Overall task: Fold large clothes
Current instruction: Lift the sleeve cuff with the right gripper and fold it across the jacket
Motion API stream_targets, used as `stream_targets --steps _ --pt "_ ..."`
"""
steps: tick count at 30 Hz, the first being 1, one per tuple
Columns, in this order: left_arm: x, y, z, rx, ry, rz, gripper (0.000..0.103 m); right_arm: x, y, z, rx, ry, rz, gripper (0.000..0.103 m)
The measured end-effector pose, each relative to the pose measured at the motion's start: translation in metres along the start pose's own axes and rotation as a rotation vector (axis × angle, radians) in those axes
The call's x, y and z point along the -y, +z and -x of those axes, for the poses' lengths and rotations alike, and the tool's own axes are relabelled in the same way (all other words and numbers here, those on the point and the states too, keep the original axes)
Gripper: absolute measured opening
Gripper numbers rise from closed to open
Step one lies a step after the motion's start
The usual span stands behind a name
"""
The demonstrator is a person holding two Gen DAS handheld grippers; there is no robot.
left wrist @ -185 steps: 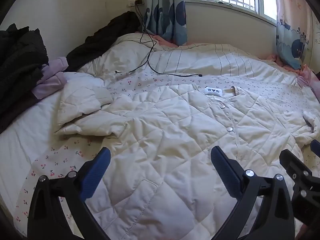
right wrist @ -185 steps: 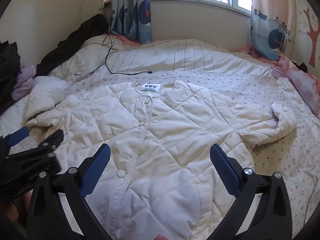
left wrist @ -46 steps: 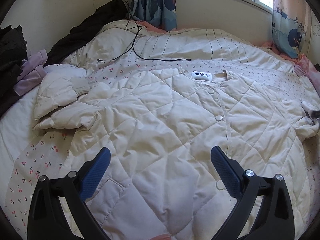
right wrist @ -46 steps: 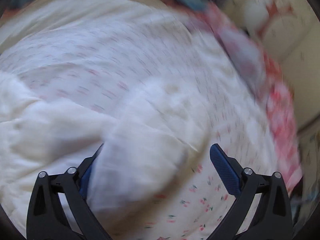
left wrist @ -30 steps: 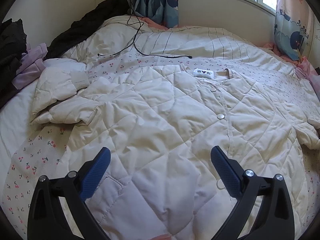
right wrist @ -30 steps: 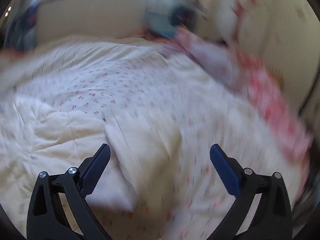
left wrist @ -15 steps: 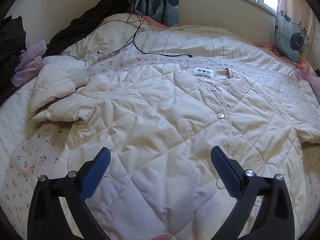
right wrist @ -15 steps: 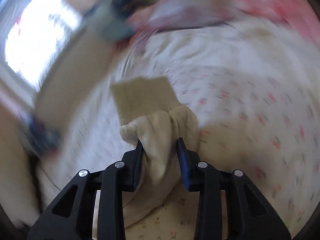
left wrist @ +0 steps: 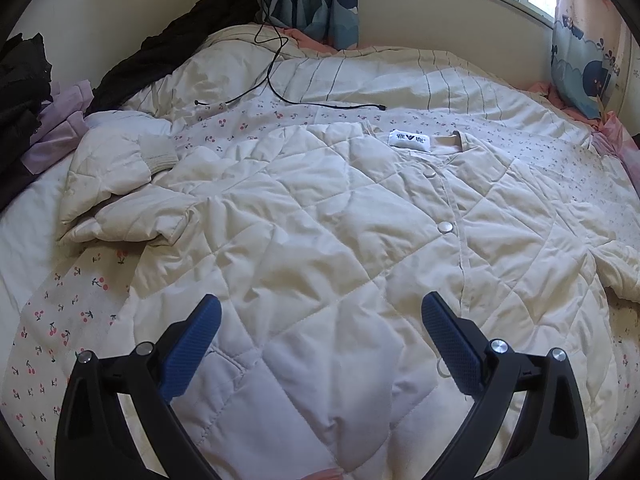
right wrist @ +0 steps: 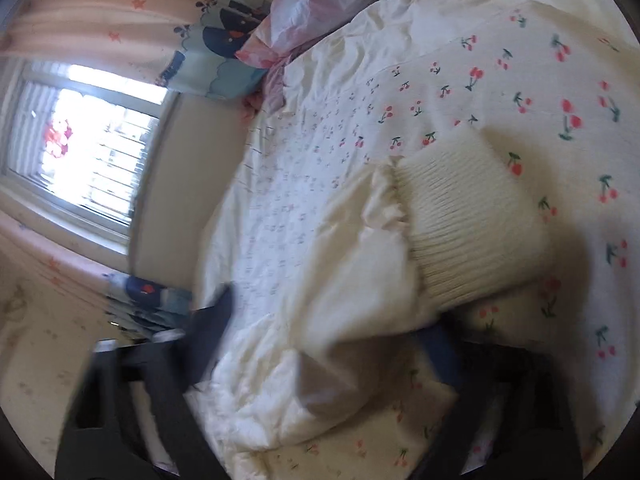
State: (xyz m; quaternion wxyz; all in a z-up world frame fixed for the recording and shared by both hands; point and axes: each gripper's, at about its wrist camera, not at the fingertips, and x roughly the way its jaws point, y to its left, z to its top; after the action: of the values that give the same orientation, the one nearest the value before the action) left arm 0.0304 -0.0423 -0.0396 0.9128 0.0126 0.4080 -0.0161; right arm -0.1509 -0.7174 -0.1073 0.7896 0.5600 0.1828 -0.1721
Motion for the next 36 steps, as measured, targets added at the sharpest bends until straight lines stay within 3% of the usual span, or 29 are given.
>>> stream_targets --steps 3,9,11,14,17,19,20,21,23,25,26,28,31,36 --pt "-0.003 0.002 0.011 0.049 -0.01 0.012 0.096 -0.03 0.015 -0.016 0.02 -0.021 0.025 0.011" --pt "-0.02 0.011 0.029 0.107 -0.066 0.098 0.096 -0.175 0.088 -0.027 0.169 0.092 0.284 0.01" --pt "-0.021 0.011 0.023 0.079 -0.077 0.102 0.096 -0.181 0.094 -0.034 0.219 0.074 0.306 0.01" --pt "-0.016 0.006 0.007 -0.001 -0.087 0.082 0.096 -0.132 0.085 -0.056 0.222 -0.031 0.237 0.01" --pt "-0.01 0.001 -0.001 -0.046 -0.091 0.057 0.096 -0.024 0.067 -0.074 0.13 -0.126 -0.045 0.016" --pt "-0.011 0.001 0.002 -0.041 -0.104 0.059 0.096 0.021 0.057 -0.075 0.102 -0.097 -0.211 0.019" --pt "-0.011 0.0 0.004 -0.037 -0.106 0.058 0.096 0.031 0.053 -0.072 0.11 -0.03 -0.232 0.023" --pt "-0.012 0.0 0.006 -0.03 -0.104 0.055 0.096 0.031 0.055 -0.071 0.108 -0.022 -0.215 0.034" --pt "-0.014 -0.001 0.009 -0.019 -0.086 0.048 0.096 0.021 0.06 -0.071 0.097 -0.006 -0.183 0.044" --pt "-0.019 -0.002 0.011 -0.016 -0.075 0.051 0.096 -0.001 0.067 -0.07 0.105 0.009 -0.115 0.032" --pt "-0.022 -0.003 0.013 -0.013 -0.071 0.059 0.096 -0.017 0.07 -0.069 0.116 0.014 -0.077 0.01" --pt "-0.029 -0.002 0.017 -0.001 -0.07 0.066 0.096 -0.045 0.066 -0.065 0.133 0.035 -0.013 0.009" --pt "-0.039 -0.002 0.025 0.02 -0.051 0.063 0.096 -0.121 0.055 -0.058 0.159 0.074 0.159 0.008" --pt "-0.053 -0.006 0.03 0.01 -0.057 0.065 0.096 -0.254 -0.001 -0.065 0.135 0.232 0.402 0.008"
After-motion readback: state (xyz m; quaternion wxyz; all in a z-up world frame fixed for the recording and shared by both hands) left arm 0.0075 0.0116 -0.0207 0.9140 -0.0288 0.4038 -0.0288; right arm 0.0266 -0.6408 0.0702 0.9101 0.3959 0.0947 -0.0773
